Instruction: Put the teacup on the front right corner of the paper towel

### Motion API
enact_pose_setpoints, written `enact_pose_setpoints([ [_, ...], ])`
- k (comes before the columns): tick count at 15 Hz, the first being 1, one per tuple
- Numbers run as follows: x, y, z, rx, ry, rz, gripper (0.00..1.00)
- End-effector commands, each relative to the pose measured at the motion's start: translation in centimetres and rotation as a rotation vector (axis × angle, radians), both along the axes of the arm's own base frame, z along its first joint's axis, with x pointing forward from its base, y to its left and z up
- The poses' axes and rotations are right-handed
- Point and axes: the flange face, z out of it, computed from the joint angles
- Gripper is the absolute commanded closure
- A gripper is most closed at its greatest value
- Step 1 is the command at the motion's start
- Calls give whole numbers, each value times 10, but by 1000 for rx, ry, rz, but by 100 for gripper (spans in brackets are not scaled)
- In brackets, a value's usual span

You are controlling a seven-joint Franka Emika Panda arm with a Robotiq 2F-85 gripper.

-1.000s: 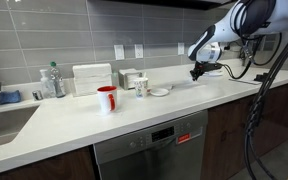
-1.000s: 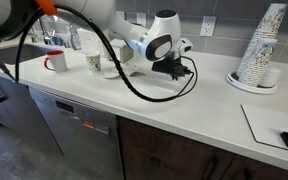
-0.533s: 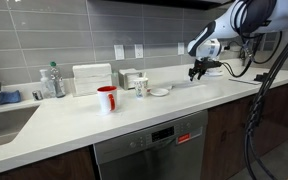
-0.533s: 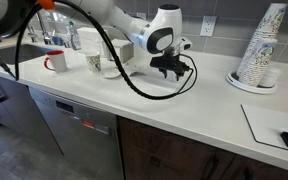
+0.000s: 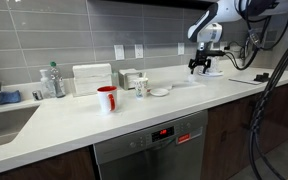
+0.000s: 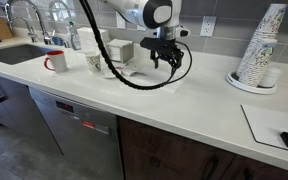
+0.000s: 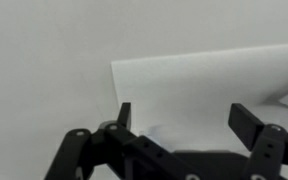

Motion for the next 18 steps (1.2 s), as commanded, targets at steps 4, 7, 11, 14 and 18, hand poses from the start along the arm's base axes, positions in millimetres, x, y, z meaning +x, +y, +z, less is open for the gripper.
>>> enact_pose_setpoints([
  [4, -47, 67, 30, -97, 108, -85, 0],
  [7, -71, 107, 44, -133, 167, -10, 0],
  [11, -106, 148, 70, -114, 234, 135, 0],
  [14, -127, 155, 88, -36, 270, 267, 0],
  [18, -119, 154, 95, -64, 260, 244, 0],
])
